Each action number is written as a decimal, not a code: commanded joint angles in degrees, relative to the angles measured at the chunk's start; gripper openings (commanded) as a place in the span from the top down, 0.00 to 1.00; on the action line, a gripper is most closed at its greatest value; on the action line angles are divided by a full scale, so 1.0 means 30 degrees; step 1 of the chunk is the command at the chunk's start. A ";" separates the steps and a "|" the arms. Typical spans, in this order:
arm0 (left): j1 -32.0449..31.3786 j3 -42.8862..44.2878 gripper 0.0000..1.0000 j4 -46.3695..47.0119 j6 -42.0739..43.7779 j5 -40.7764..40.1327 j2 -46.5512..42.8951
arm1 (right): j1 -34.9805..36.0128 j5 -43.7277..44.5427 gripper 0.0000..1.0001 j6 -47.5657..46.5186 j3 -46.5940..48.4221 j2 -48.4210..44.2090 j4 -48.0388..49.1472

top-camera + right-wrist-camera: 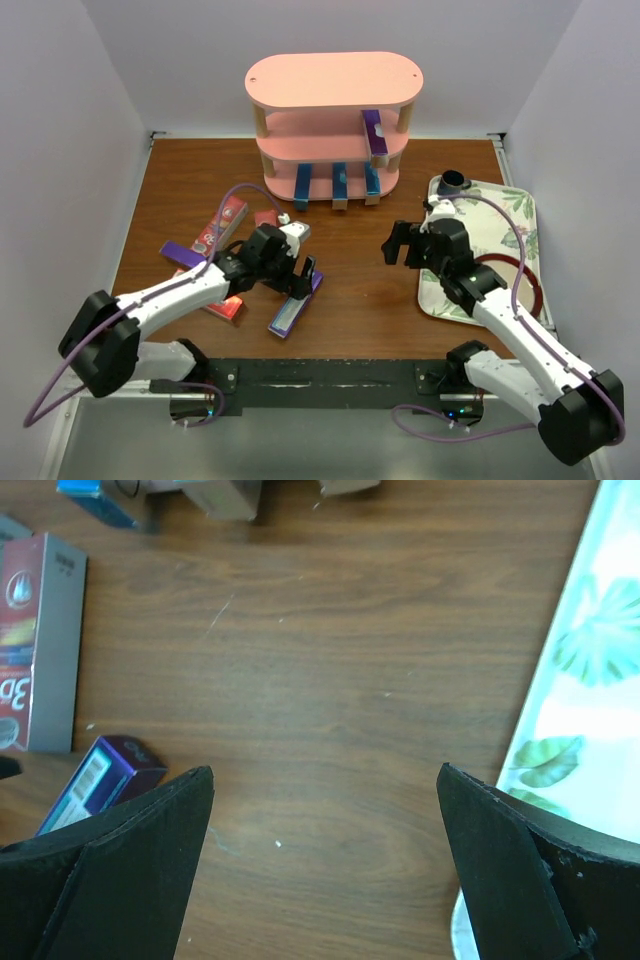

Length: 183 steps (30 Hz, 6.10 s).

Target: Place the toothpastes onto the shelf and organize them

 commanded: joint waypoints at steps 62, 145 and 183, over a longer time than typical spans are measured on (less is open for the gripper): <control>0.4319 -0.7290 0.51 1.4595 -1.6543 -0.1485 -0.7170 | 1.1936 0.2326 0.04 0.2765 -0.2634 0.2137 1.2233; 0.4319 -0.2164 0.00 0.0566 0.2322 -0.9893 -1.6252 | 0.5966 1.1703 0.75 -0.3977 2.1653 1.9100 0.2247; 0.4788 -0.2106 0.00 0.0039 0.1092 -1.1973 -1.4614 | 0.5145 0.2359 0.01 -0.3741 1.2080 0.8267 0.2452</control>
